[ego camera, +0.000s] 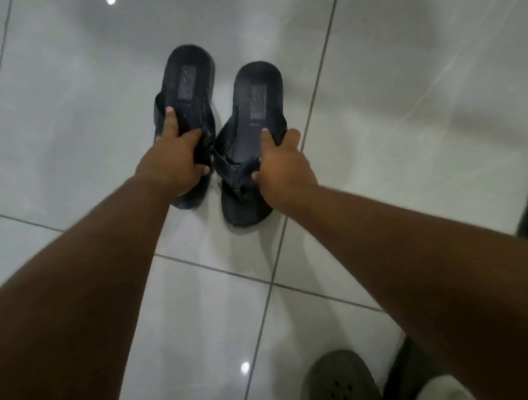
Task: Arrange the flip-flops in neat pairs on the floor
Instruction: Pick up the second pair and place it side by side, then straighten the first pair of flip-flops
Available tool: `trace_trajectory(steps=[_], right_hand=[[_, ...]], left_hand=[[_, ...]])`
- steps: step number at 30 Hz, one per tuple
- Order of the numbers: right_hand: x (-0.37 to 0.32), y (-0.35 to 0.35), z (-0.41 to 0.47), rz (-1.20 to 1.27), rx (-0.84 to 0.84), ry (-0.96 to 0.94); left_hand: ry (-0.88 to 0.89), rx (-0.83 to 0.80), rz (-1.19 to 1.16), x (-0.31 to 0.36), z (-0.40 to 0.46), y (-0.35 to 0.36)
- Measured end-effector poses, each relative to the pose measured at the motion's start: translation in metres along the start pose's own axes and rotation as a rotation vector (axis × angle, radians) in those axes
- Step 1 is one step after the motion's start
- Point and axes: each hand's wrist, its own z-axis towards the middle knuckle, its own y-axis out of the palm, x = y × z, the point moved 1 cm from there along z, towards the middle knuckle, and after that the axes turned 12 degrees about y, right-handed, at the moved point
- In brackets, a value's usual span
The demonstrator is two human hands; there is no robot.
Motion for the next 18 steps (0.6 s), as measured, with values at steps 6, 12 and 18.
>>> trace_trajectory(steps=[6, 12, 18], right_hand=[[0.079, -0.108, -0.034, -0.261, 0.030, 0.012], [0.219, -0.222, -0.081, -0.283, 0.099, 0.255], [0.355, -0.259, -0.091, -0.215, 0.123, 0.427]], left_hand=[[0.083, 0.024, 0.027, 0.094, -0.045, -0.010], [0.327, -0.129, -0.106, 0.258, -0.054, -0.003], [0.507, -0.198, -0.092, 0.378, -0.037, 0.044]])
